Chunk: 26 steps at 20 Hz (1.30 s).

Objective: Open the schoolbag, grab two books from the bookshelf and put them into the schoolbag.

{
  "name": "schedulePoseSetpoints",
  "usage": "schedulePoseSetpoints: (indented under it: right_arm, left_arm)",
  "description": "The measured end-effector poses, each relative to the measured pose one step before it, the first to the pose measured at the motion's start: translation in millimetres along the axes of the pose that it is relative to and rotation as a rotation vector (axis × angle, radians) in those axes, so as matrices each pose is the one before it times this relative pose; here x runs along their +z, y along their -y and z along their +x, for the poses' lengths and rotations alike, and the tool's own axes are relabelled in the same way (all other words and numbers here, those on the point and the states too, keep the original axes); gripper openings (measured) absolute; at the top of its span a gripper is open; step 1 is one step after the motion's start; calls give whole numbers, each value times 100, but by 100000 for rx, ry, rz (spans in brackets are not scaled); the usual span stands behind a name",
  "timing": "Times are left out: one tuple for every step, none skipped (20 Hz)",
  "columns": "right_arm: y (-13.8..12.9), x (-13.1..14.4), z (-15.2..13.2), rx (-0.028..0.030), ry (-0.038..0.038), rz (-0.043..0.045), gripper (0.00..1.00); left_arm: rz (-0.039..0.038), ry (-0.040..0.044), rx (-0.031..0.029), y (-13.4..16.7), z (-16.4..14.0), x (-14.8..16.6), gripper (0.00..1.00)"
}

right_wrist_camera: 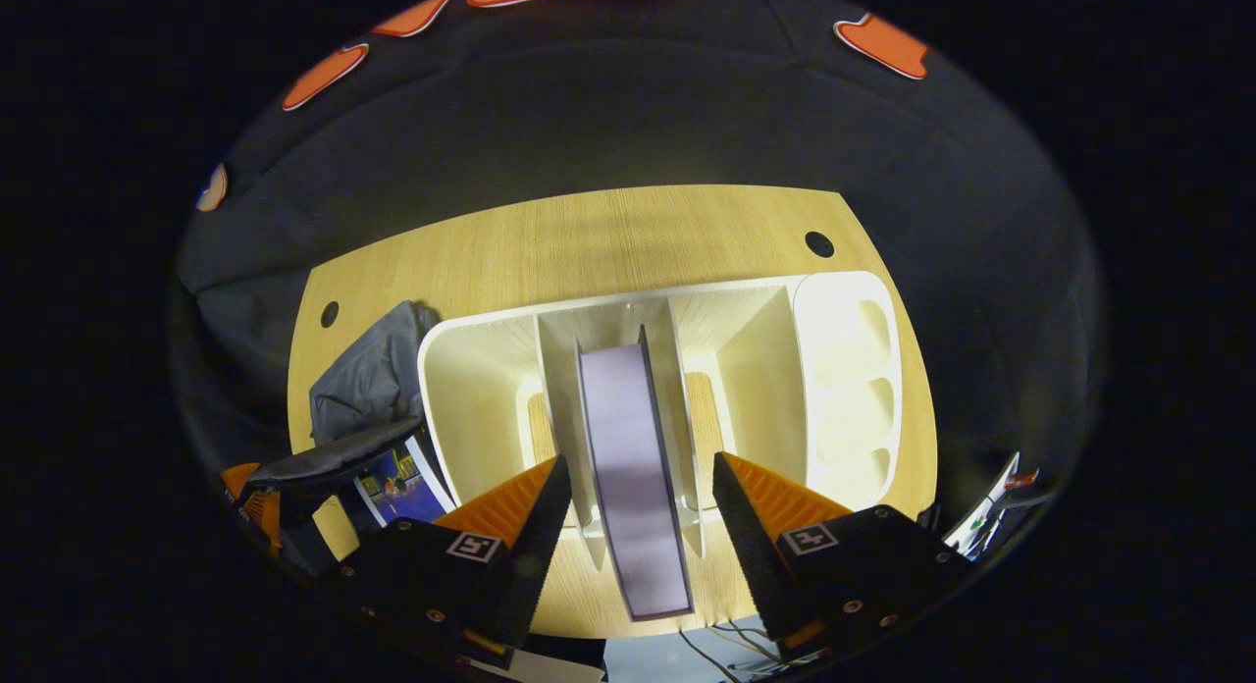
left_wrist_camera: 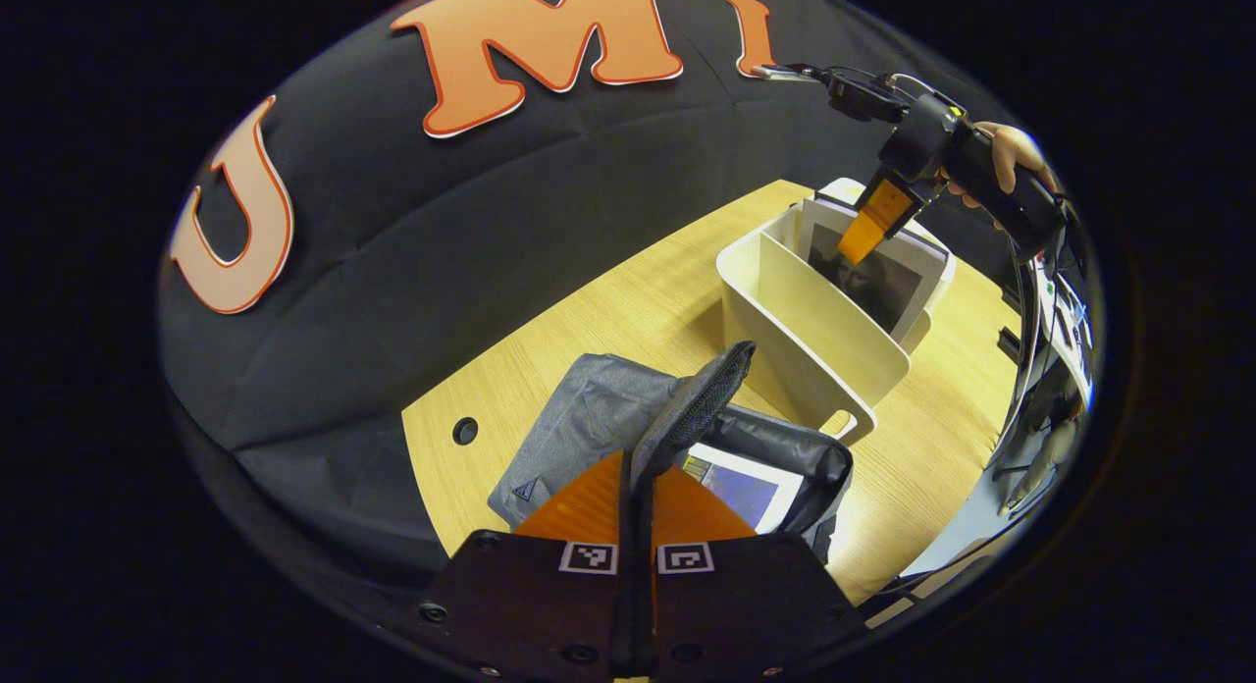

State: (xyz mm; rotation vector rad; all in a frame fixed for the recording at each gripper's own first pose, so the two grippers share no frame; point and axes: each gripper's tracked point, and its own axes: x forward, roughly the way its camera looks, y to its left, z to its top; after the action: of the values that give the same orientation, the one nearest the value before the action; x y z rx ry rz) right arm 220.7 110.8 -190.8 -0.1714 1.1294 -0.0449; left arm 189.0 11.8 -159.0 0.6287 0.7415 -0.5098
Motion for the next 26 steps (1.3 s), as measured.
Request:
schedulePoseSetpoints:
  right_arm:
    - [192,-423,398,-531,-1821,-642,80]
    - [-96,-148,430,554,-1159,20,75]
    - [-120,77,119,197,-533,-95,64]
    - [-275,213,130,1702,-125,-98,48]
    - [-511,-31,32,2782,-841,144,48]
    - [22,236,23,170,830,-372,43]
    - [134,195,129,330,648,155,38]
    - [-50,48,44,297,185,891,37]
    - [-120,63,-167,298,177,531,36]
    - [-28,208,-159,263,802,151,36]
    - [-34,148,-303,75,1073,-187,35]
    - [24,101,-353,-355,1090,-766,35]
    - [201,-5,-464,-1017,968,-1360,35]
    - [253,122,-532,-1573,1381,-1216,35]
    - [204,71,-623,-1352,1122,-901,35]
    - [233,257,-611,-839,1158,45,35]
    - [-119,352,-528,-115,2091,1302,35]
    - [-8,432,-743,341,2370,1532,35]
    - [2,276,-858,441,1584,1195,34]
    - [-75,205,-908,403,1163,298,34]
    - [56,234,-971,74,1308,395,34]
    - [15,100,-942,-166,1390,151,34]
    - [-5,170,-936,-534,1589,-70,34]
    - [-64,133,-1011,-789,1596,34,34]
    - [63,286,-1202,-1061,2649,534,34]
    - [46,378,-1257,-1074,2933,512,34]
  left_arm:
    - [-488,-775,526,-113,121,-162,1]
    - [61,-599,472,-59,201,-46,1]
    - [136,-324,85,-23,157,-121,1]
    - [36,-346,-25,88,65,144,1]
    - [222,-285,-67,81,108,33,1]
    - [-27,-340,-458,170,126,174,1]
    - [133,-407,-103,95,89,-138,1]
    - [-17,-225,-393,-32,101,-14,1]
    - [69,-313,-255,52,19,-79,1]
    - [159,-198,-207,-37,69,-10,1]
    - [217,61,-222,-8,-6,1,1]
    - [-131,47,-415,6,-47,33,1]
    - [-253,161,-585,85,-65,102,1]
    - [-32,155,-287,-29,-14,129,1]
    - [24,177,-356,23,-106,-32,1]
    - [-149,152,-493,49,-45,-61,1]
    - [-311,147,-289,-20,-152,-50,1]
    - [112,413,-223,62,-161,83,1]
    - [283,515,-500,32,-181,24,1]
    - [385,401,-401,1,-187,91,1]
    - [663,423,-299,18,-103,81,1]
    - [575,451,-342,-15,-129,56,1]
    - [351,446,-787,138,-105,16,1]
    - [105,330,-910,71,-40,-8,1]
    - [-129,165,-556,-133,1,-146,1]
    - [-299,464,-497,-79,-17,-38,1]
